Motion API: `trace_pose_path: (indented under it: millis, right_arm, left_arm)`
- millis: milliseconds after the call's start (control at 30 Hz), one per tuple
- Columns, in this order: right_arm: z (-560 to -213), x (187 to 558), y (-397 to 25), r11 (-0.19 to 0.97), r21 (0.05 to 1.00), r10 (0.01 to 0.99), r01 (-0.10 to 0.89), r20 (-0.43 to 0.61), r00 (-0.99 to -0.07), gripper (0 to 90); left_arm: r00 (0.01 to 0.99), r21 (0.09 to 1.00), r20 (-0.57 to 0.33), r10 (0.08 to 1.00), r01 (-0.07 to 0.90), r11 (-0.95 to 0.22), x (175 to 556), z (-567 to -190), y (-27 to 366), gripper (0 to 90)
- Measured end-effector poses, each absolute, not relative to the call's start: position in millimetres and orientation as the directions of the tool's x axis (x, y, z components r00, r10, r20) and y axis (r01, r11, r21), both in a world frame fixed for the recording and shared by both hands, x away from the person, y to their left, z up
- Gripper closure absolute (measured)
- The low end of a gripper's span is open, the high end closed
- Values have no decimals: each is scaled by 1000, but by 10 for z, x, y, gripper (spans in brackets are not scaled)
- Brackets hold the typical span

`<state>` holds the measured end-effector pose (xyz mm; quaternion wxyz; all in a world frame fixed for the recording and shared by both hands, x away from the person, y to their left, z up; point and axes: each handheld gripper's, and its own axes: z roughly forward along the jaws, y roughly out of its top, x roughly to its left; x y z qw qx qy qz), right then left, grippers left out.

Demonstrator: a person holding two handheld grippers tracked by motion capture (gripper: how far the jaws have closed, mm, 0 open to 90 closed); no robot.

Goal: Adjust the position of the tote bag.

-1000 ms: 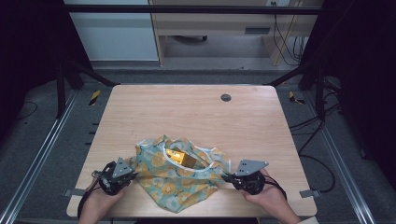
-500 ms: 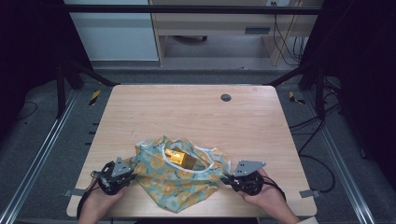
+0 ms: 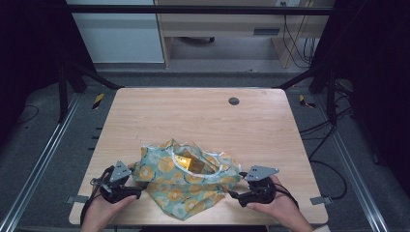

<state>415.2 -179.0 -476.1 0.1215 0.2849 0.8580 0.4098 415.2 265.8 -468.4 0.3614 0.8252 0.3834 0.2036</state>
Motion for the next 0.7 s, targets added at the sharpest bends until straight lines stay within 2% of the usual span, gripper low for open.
trace_pose_path:
  millis: [233, 400, 700]
  right_arm:
    - [-4713, 4121, -1841, 488, 770, 609, 412, 37, -792, 122]
    - [-4669, 4138, -1928, 462, 777, 630, 428, 51, -775, 109]
    - [-4615, 4216, -2198, 427, 761, 714, 487, 46, -698, 155]
  left_arm:
    - [609, 801, 32, 793, 458, -384, 4120, -4610, 2673, 103]
    - [598, 830, -2, 801, 447, -332, 4109, -4558, 2714, 94]
    - [601, 817, -5, 799, 464, -343, 4125, -4576, 2716, 107]
